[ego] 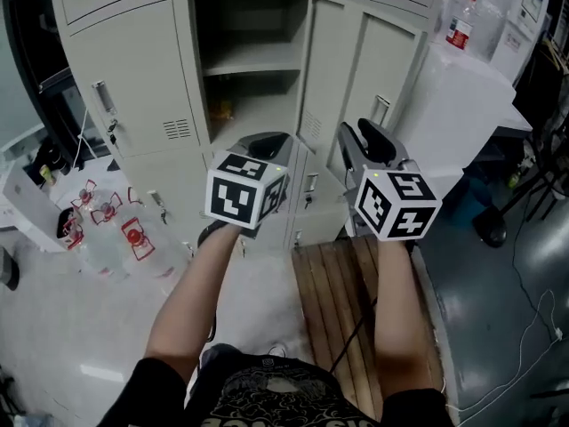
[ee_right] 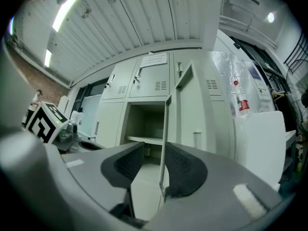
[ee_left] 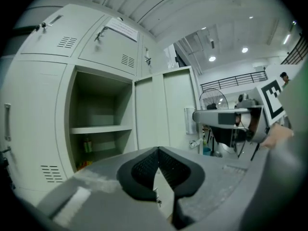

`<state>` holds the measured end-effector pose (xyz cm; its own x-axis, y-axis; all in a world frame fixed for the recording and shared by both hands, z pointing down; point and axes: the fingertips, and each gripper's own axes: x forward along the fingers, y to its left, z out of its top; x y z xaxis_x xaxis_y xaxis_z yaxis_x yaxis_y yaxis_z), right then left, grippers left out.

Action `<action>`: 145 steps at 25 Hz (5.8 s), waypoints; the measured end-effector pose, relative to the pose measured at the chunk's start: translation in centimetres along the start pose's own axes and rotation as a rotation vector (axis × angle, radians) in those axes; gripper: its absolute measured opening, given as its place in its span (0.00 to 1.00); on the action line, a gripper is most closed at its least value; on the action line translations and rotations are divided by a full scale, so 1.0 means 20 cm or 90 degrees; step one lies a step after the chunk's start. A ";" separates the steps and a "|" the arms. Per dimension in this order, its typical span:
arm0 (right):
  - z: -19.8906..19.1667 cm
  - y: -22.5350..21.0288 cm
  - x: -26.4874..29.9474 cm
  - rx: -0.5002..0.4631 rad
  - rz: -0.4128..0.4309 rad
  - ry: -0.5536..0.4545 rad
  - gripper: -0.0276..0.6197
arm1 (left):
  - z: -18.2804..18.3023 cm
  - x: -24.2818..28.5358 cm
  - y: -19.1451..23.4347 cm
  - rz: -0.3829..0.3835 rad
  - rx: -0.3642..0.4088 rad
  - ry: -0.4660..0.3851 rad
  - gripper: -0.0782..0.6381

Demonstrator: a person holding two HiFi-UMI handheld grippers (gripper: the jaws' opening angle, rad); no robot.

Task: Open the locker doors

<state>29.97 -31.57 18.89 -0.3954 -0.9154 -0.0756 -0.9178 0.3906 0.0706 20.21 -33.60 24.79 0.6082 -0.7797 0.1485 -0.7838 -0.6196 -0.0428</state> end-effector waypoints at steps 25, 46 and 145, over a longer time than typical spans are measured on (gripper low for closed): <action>-0.09 1.46 0.70 0.031 0.324 0.012 0.27 | -0.26 -1.14 1.16 0.328 -0.050 0.014 0.12; -0.13 2.26 1.27 0.037 0.371 0.037 0.34 | -0.34 -1.50 1.91 0.339 -0.055 0.010 0.11; -0.12 1.72 0.49 0.073 0.306 0.039 0.28 | -0.27 -1.26 1.01 0.187 -0.040 0.005 0.11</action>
<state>-5.43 -27.25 23.03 -0.7751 -0.6318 -0.0024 -0.6315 0.7749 -0.0272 -11.63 -26.05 25.61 0.3532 -0.9239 0.1470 -0.9326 -0.3602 -0.0234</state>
